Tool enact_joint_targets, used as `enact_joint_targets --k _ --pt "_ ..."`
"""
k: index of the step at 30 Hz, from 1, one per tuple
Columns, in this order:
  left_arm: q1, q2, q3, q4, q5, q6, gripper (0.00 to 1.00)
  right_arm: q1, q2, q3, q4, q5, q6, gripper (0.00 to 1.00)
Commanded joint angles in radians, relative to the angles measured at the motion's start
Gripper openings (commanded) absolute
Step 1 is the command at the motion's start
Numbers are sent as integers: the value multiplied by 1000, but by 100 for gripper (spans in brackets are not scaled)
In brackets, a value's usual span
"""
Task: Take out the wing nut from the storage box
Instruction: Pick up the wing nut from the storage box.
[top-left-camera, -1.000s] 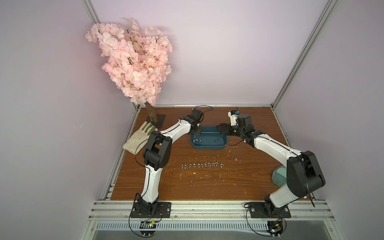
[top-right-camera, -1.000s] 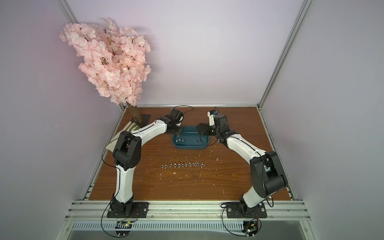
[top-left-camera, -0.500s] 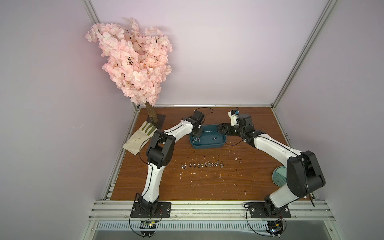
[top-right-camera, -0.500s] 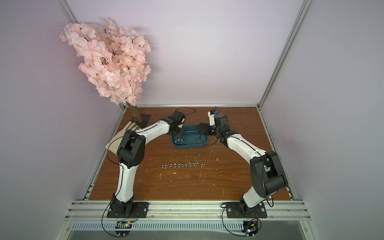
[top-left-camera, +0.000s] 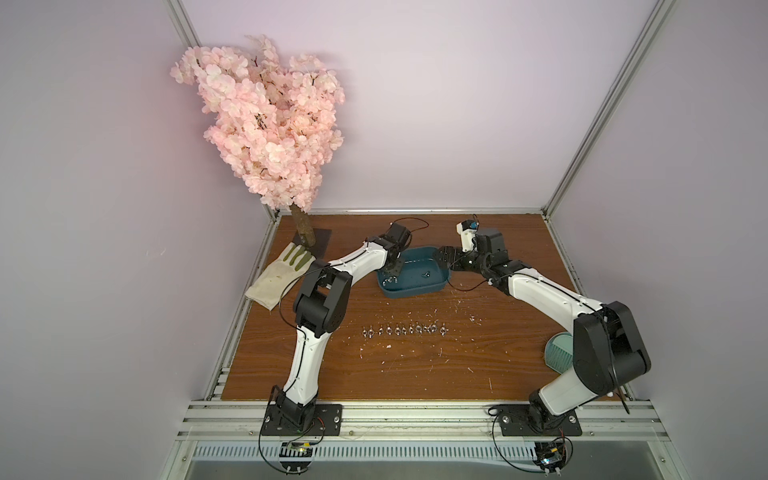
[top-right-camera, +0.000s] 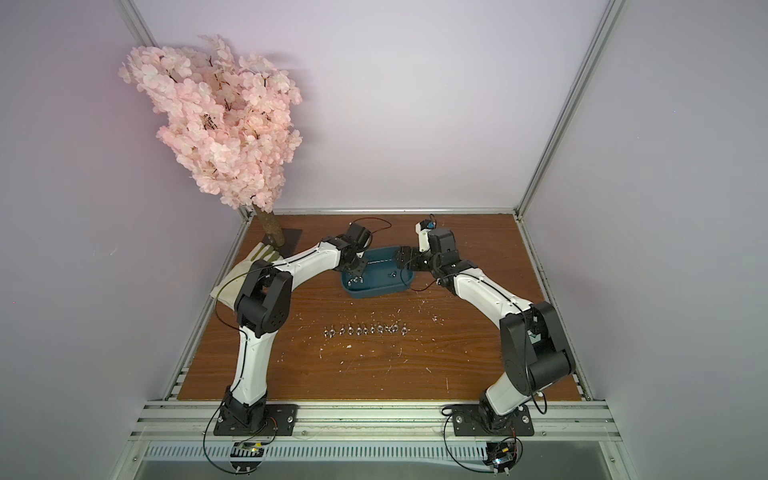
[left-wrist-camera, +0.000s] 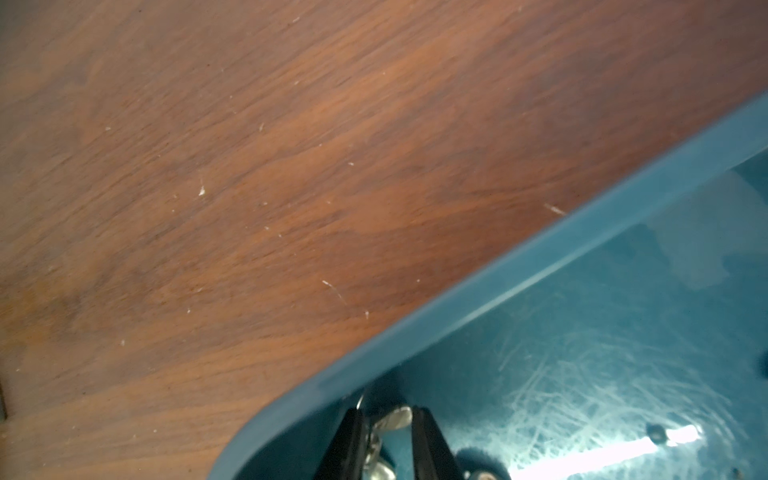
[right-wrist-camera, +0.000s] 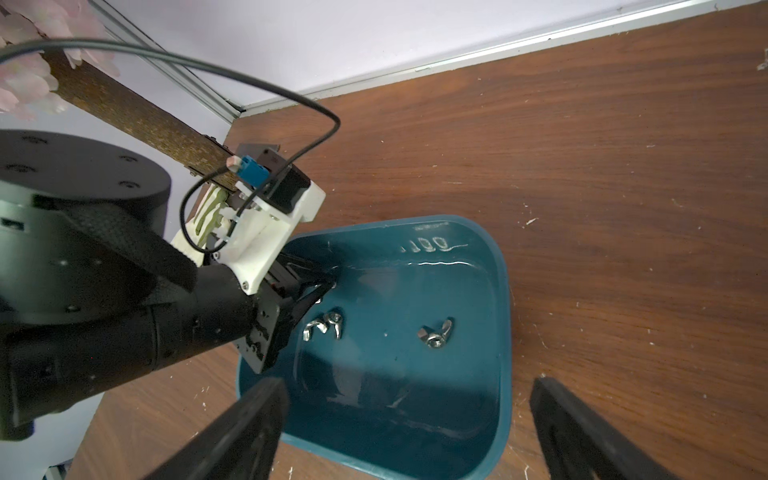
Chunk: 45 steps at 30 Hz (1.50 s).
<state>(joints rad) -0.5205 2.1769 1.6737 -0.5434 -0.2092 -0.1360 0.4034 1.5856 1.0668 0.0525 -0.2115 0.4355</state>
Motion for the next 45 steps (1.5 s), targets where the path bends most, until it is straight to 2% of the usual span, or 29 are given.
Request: enact_joint_targets --k 1,11,23,34,40,43,45 --pt "-12 -9 4 -47 -36 -35 26 -5 -10 -9 29 -6 9 99" --pt "-33 -14 24 -101 -50 -99 26 -4 -10 -14 34 -9 13 99" --pt "-34 8 38 -115 -157 -130 26 -6 -6 -16 38 -18 17 99" --pt "-34 49 28 -126 -134 -148 26 -5 -3 -10 37 -19 18 99" --pt "-35 67 24 -125 -145 -151 24 -5 0 -4 35 -20 17 99" --pt "-34 69 24 -125 -138 -148 15 -5 0 -5 34 -19 17 99" --pt "-35 63 26 -125 -131 -150 15 -4 -1 -7 34 -19 17 99"
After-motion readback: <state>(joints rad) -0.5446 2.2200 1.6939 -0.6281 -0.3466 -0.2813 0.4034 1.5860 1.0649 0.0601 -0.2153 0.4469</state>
